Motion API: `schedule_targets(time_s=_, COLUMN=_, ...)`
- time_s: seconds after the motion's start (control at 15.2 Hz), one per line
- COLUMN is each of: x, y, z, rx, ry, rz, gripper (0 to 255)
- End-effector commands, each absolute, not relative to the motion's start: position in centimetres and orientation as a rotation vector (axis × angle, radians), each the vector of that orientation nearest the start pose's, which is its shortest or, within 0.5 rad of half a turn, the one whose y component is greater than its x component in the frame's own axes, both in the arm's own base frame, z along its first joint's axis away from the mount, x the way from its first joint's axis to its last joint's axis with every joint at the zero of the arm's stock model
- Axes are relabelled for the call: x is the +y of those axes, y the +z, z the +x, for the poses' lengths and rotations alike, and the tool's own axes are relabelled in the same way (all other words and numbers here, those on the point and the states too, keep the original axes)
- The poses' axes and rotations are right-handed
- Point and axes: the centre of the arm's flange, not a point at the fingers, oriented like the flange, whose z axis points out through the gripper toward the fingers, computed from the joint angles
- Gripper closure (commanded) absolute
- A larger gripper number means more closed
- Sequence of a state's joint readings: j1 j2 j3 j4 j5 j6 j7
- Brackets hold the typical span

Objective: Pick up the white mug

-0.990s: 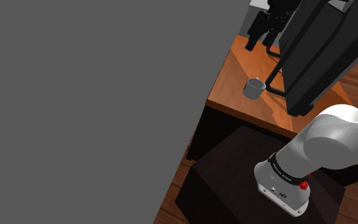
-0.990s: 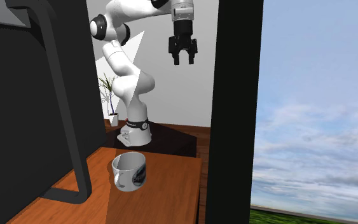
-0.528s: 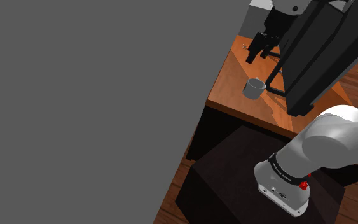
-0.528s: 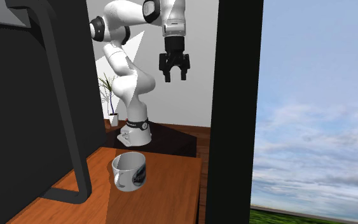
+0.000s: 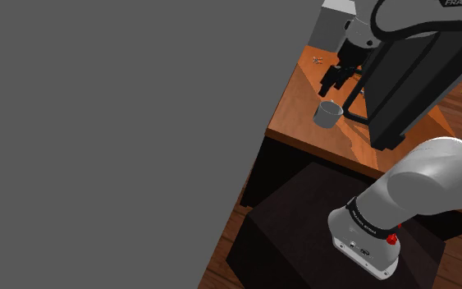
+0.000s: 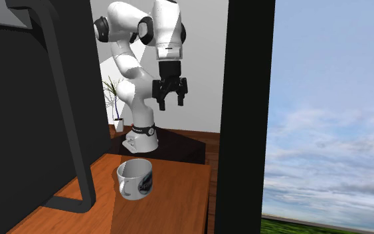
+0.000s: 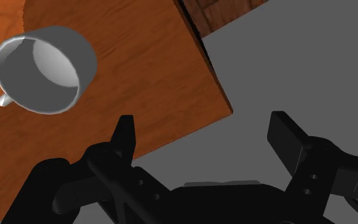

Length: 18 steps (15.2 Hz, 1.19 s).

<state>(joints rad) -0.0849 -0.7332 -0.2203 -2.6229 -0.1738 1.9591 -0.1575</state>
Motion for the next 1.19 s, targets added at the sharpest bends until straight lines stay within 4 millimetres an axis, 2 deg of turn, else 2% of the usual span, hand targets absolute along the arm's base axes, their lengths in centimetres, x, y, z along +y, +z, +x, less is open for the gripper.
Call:
schedule_targets(time_s=0.0, x=-13.1, y=45.6, z=32.2, rx=0.046, ry=-0.090, rz=-3.171, gripper=0)
schedule_targets(time_s=0.86, x=-25.3, y=33.8, z=33.8, rx=-0.007, ry=-0.073, rz=-3.186, gripper=0)
schedule_targets(time_s=1.12, x=-25.4, y=32.1, z=33.9, rx=-0.008, ry=-0.072, rz=-3.187, gripper=0)
